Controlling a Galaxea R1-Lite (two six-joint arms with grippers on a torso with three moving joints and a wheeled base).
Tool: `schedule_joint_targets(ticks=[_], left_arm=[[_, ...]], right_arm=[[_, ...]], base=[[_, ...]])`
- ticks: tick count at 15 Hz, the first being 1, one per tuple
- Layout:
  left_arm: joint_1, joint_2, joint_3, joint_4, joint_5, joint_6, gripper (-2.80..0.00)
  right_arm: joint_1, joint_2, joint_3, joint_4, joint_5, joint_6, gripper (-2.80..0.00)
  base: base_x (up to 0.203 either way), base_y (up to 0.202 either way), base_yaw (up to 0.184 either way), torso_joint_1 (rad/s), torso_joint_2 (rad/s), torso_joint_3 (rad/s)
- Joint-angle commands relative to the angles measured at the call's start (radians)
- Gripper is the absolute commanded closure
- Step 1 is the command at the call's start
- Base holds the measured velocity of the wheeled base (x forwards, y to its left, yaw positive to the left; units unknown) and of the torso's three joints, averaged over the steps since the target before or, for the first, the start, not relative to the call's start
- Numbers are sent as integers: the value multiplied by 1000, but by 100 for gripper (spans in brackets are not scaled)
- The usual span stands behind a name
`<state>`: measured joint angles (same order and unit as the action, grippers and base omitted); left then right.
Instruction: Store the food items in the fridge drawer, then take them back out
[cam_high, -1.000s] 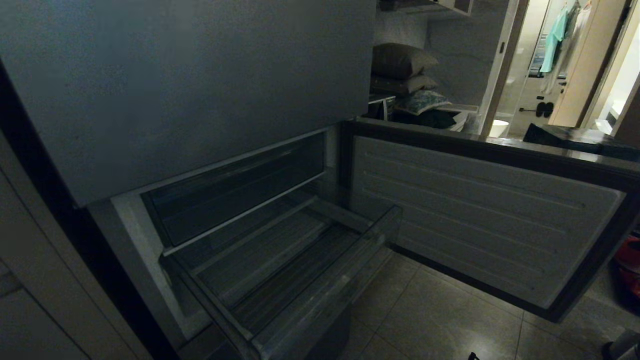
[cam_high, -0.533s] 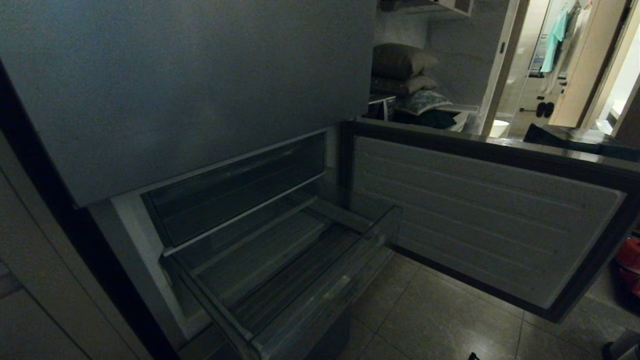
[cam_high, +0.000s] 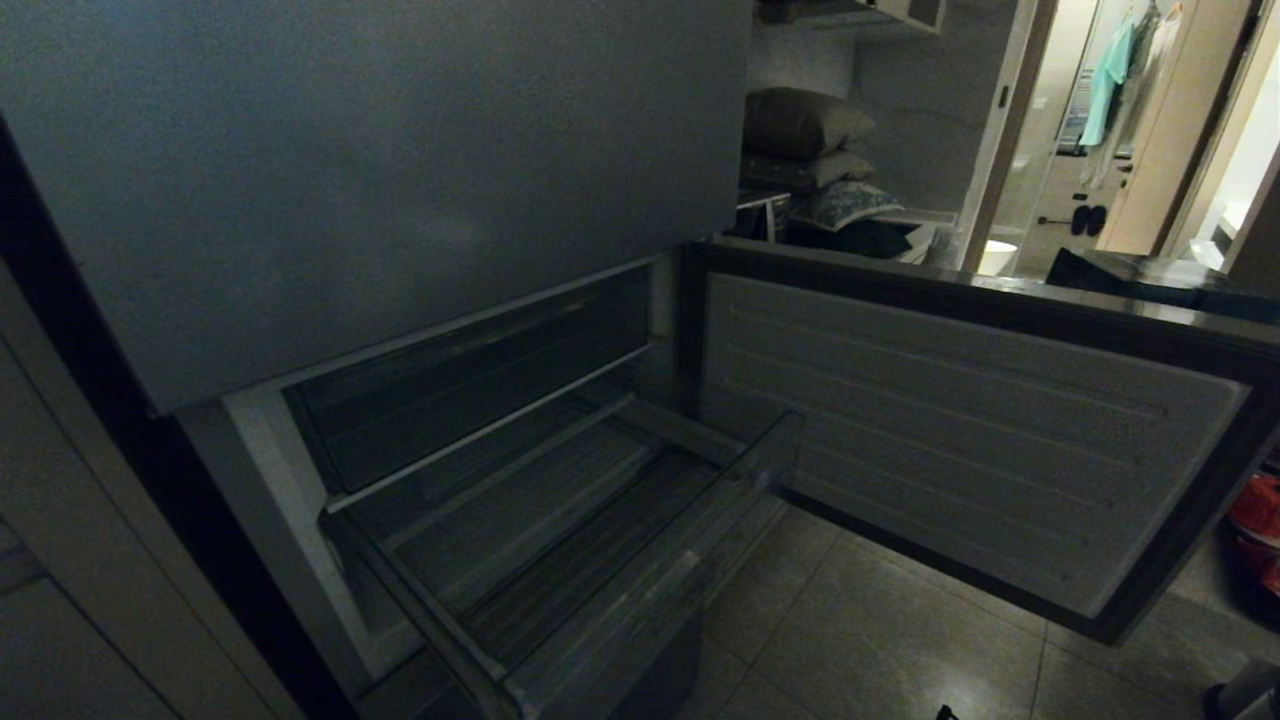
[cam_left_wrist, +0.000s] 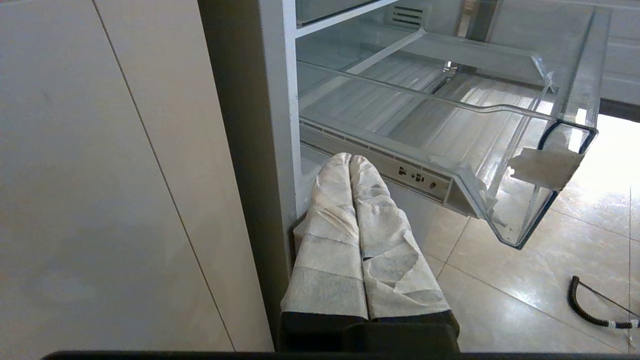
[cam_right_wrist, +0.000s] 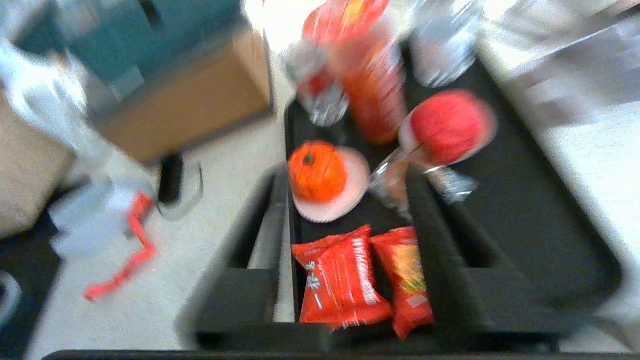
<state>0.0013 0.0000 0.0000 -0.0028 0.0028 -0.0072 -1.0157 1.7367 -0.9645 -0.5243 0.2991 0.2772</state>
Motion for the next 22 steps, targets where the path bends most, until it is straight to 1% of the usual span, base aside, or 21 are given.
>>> schedule_joint_targets(ticks=[1, 3, 4, 5, 6, 7, 8, 9, 10, 11, 12, 13, 14, 15, 16, 18, 19, 20, 21, 22], left_arm=[[0, 0, 0, 0, 0, 0, 0], [0, 0, 0, 0, 0, 0, 0], [0, 0, 0, 0, 0, 0, 0], [0, 0, 0, 0, 0, 0, 0], [0, 0, 0, 0, 0, 0, 0], [0, 0, 0, 0, 0, 0, 0], [0, 0, 0, 0, 0, 0, 0], [0, 0, 0, 0, 0, 0, 0], [0, 0, 0, 0, 0, 0, 0], [0, 0, 0, 0, 0, 0, 0], [0, 0, 0, 0, 0, 0, 0], [0, 0, 0, 0, -1, 0, 0], [0, 0, 0, 0, 0, 0, 0], [0, 0, 0, 0, 0, 0, 0], [0, 0, 0, 0, 0, 0, 0], [0, 0, 0, 0, 0, 0, 0], [0, 0, 0, 0, 0, 0, 0], [0, 1, 0, 0, 0, 0, 0], [0, 0, 0, 0, 0, 0, 0], [0, 2, 0, 0, 0, 0, 0]], right_arm=[[-36, -200, 73, -4, -6, 15, 0], [-39, -353, 100, -3, -30, 25, 0], [-28, -435, 110, -3, -40, 29, 0], [9, -508, 122, -2, -55, 31, 0], [83, -555, 137, -1, -77, 28, 0], [174, -602, 155, -1, -105, 21, 0], [293, -651, 182, 0, -145, 1, 0], [440, -704, 218, 0, -184, -32, 0], [587, -762, 264, 5, -221, -76, 0], [710, -826, 318, 17, -256, -122, 0], [799, -904, 397, 43, -280, -166, 0], [851, -979, 503, 81, -287, -202, 0], [882, -1044, 583, 123, -278, -229, 0], [915, -1082, 631, 170, -267, -258, 0], [923, -1116, 673, 197, -251, -264, 0], [925, -1256, 846, 237, -209, -276, 0], [925, -1335, 897, 265, -183, -287, 0], [926, -1408, 924, 318, -161, -298, 0], [926, -1450, 940, 401, -144, -303, 0], [927, -1459, 951, 434, -138, -306, 0]], base=[[0, 0, 0, 0, 0, 0], [0, 0, 0, 0, 0, 0], [0, 0, 0, 0, 0, 0], [0, 0, 0, 0, 0, 0], [0, 0, 0, 0, 0, 0], [0, 0, 0, 0, 0, 0], [0, 0, 0, 0, 0, 0], [0, 0, 0, 0, 0, 0], [0, 0, 0, 0, 0, 0], [0, 0, 0, 0, 0, 0], [0, 0, 0, 0, 0, 0], [0, 0, 0, 0, 0, 0], [0, 0, 0, 0, 0, 0], [0, 0, 0, 0, 0, 0], [0, 0, 0, 0, 0, 0], [0, 0, 0, 0, 0, 0], [0, 0, 0, 0, 0, 0], [0, 0, 0, 0, 0, 0], [0, 0, 0, 0, 0, 0], [0, 0, 0, 0, 0, 0]])
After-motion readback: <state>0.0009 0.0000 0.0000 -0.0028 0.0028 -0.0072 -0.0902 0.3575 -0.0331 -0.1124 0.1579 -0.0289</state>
